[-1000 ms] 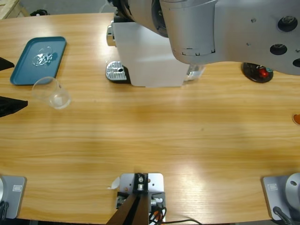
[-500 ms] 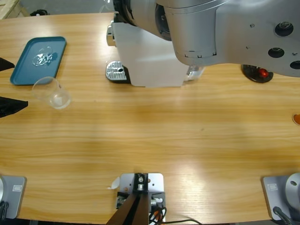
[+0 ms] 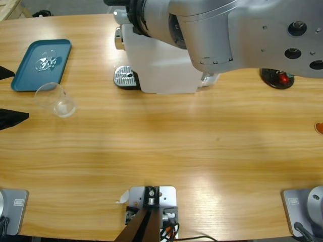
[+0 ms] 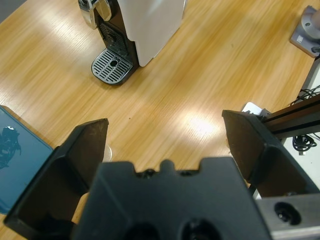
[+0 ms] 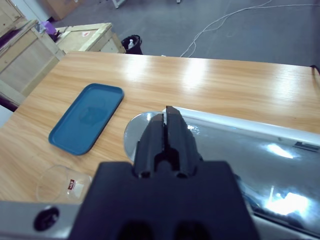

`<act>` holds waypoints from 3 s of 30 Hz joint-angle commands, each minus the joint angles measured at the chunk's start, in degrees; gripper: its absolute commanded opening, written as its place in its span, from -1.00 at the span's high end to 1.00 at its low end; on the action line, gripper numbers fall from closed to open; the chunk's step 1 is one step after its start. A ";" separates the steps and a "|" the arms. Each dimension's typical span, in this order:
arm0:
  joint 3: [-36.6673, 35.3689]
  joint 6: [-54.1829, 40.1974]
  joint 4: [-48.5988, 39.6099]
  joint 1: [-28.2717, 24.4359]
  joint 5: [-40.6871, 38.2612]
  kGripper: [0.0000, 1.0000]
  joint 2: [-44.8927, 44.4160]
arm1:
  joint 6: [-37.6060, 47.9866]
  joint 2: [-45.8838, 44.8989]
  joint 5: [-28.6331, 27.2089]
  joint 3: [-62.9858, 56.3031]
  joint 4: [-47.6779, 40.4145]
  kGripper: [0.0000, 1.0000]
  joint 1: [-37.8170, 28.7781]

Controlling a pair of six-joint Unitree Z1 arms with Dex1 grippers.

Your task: Pour coffee

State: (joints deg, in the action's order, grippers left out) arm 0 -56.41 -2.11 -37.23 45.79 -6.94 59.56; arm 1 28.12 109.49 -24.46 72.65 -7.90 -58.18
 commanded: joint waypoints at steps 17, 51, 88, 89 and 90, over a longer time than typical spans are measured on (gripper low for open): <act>4.87 0.36 3.48 -3.13 4.39 -1.00 0.12 | -18.49 -9.00 1.61 7.54 13.14 -1.00 1.22; 26.96 3.54 33.38 -16.24 12.16 -1.00 21.69 | -20.23 -33.13 16.20 -15.31 18.15 -1.00 6.32; 4.36 -18.70 35.05 -19.33 -3.08 0.15 36.03 | -22.37 -41.87 16.11 -18.60 26.74 -0.98 9.08; 2.53 -19.31 35.10 -19.33 -4.08 0.15 38.28 | -22.49 -42.29 16.13 -18.60 27.29 -0.98 10.01; 1.19 -19.56 35.07 -19.32 -4.93 0.15 39.91 | -22.67 -42.75 16.23 -18.58 27.73 -0.98 10.91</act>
State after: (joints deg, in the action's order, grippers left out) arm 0 -46.41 -17.64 -2.67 27.57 -7.41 87.50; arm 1 6.62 69.79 -8.87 55.85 16.67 -50.71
